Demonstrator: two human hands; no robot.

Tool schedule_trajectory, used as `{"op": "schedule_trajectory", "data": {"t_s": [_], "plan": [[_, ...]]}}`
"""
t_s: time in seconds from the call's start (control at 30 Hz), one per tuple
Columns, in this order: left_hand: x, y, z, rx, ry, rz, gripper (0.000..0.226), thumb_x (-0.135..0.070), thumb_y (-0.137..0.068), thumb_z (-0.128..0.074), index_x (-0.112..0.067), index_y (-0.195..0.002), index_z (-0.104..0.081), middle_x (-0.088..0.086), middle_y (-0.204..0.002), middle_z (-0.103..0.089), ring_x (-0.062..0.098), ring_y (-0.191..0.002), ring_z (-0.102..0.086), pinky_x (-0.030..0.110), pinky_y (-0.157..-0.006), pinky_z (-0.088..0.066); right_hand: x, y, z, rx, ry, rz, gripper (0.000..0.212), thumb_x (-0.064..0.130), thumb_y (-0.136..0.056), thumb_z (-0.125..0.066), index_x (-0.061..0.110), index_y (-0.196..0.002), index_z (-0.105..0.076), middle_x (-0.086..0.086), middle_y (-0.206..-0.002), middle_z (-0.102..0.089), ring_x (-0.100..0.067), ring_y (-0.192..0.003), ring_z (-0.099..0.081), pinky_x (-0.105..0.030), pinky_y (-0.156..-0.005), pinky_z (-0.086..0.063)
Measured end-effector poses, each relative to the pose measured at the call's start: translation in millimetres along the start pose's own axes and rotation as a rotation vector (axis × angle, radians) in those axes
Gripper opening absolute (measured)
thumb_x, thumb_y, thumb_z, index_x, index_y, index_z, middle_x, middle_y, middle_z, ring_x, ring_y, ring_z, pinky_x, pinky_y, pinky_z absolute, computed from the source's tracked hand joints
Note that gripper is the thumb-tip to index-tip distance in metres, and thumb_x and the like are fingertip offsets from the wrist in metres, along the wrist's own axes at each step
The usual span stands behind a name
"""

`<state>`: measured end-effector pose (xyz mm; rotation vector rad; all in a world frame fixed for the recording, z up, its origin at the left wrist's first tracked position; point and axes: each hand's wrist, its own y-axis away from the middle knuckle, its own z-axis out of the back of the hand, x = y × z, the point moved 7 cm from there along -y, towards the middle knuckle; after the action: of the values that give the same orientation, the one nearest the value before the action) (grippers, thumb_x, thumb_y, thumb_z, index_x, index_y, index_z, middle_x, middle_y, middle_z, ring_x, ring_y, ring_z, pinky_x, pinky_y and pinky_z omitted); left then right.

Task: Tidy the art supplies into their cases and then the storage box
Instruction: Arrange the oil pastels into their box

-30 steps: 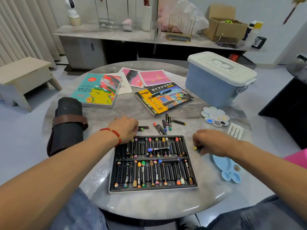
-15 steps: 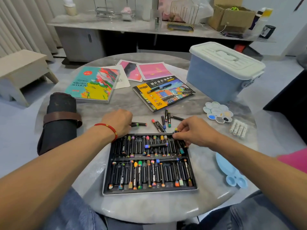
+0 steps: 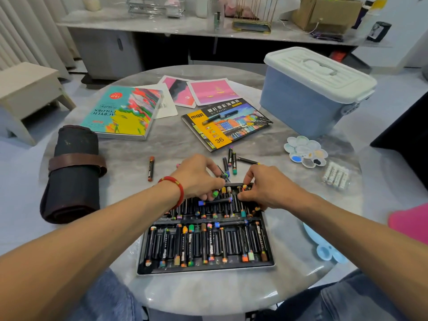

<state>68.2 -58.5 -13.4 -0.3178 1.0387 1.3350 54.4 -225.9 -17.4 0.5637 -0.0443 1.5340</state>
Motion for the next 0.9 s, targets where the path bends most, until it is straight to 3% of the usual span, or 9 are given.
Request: {"op": "schedule_trajectory", "data": {"t_s": [0.13,0.23,0.37,0.43,0.6,0.67,0.73,0.8,0.9], "plan": [[-1,0,-1,0.014,-0.03,0.017,0.018,-0.022,-0.089,-0.074,-0.014,-0.102,-0.064,0.009,-0.063,-0.072,0.009,-0.042,-0.061,0.017,-0.044,-0.044,4,5,1,-0.019,0.043,-0.008,0.038,0.038,-0.08,-0.081,0.011,-0.101,-0.065,-0.008,-0.092,-0.071,-0.025,-0.082,-0.066,-0.037,-0.073,-0.055],[-4,1,2,-0.013,-0.107,-0.016,0.016,-0.02,-0.088,-0.073,-0.015,-0.102,-0.065,0.004,-0.062,-0.069,0.008,-0.043,-0.062,0.017,-0.043,-0.043,8,6,4,-0.043,0.038,-0.008,0.037,0.04,-0.081,-0.08,0.011,-0.099,-0.065,-0.008,-0.092,-0.07,-0.026,-0.088,-0.067,-0.036,-0.072,-0.055],[-5,4,4,-0.032,-0.212,-0.085,0.022,-0.016,-0.088,-0.068,-0.022,-0.107,-0.06,0.004,-0.062,-0.072,0.006,-0.045,-0.065,0.02,-0.06,-0.053,7,6,-1,-0.028,-0.125,-0.041,0.032,0.039,-0.085,-0.077,0.018,-0.096,-0.055,-0.002,-0.069,-0.068,-0.013,-0.052,-0.067,-0.022,-0.045,-0.045],[-4,5,4,-0.03,-0.265,-0.106,0.027,-0.019,-0.087,-0.068,-0.024,-0.111,-0.058,0.002,-0.063,-0.073,0.007,-0.048,-0.067,0.023,-0.082,-0.055,6,3,-5,-0.013,-0.16,-0.035,0.031,0.038,-0.087,-0.075,0.018,-0.094,-0.053,-0.006,-0.063,-0.071,-0.014,-0.046,-0.067,-0.026,-0.048,-0.053],[-4,3,5,-0.044,-0.305,-0.114,0.029,-0.022,-0.087,-0.068,-0.024,-0.114,-0.057,0.0,-0.064,-0.073,0.003,-0.049,-0.066,0.029,-0.078,-0.056,7,1,-1,0.002,-0.14,0.008,0.02,0.031,-0.089,-0.074,0.02,-0.079,-0.061,-0.004,-0.059,-0.071,-0.009,-0.043,-0.064,-0.021,-0.045,-0.046],[-2,2,6,-0.041,-0.326,-0.11,0.029,-0.024,-0.086,-0.068,-0.027,-0.112,-0.057,-0.001,-0.063,-0.073,-0.005,-0.049,-0.061,0.034,-0.088,-0.053,8,2,-3,0.017,-0.11,0.026,0.022,0.032,-0.088,-0.075,0.019,-0.072,-0.064,-0.004,-0.056,-0.07,-0.003,-0.039,-0.058,-0.019,-0.046,-0.044],[0,1,6,-0.051,-0.33,-0.103,0.03,-0.026,-0.085,-0.069,-0.028,-0.112,-0.058,-0.001,-0.065,-0.073,0.001,-0.064,-0.066,0.039,-0.097,-0.05,9,3,-6,0.017,-0.064,0.045,0.024,0.034,-0.087,-0.076,0.018,-0.07,-0.068,-0.004,-0.058,-0.071,0.002,-0.039,-0.055,-0.021,-0.05,-0.045],[0,2,8,-0.06,-0.322,-0.096,0.03,-0.027,-0.085,-0.07,-0.027,-0.114,-0.059,-0.001,-0.067,-0.073,0.007,-0.073,-0.067,0.035,-0.089,-0.054,12,3,-6,0.015,-0.019,0.066,0.024,0.035,-0.087,-0.076,0.018,-0.072,-0.069,-0.004,-0.068,-0.074,0.0,-0.047,-0.058,-0.02,-0.052,-0.047],[-1,3,12,-0.043,-0.278,-0.089,0.029,-0.021,-0.089,-0.068,-0.022,-0.116,-0.058,0.0,-0.068,-0.073,0.001,-0.045,-0.061,0.02,-0.056,-0.049,25,3,-1,-0.038,0.057,0.158,0.02,0.038,-0.085,-0.076,0.024,-0.08,-0.064,0.005,-0.075,-0.068,-0.013,-0.072,-0.062,-0.032,-0.066,-0.053]]}}
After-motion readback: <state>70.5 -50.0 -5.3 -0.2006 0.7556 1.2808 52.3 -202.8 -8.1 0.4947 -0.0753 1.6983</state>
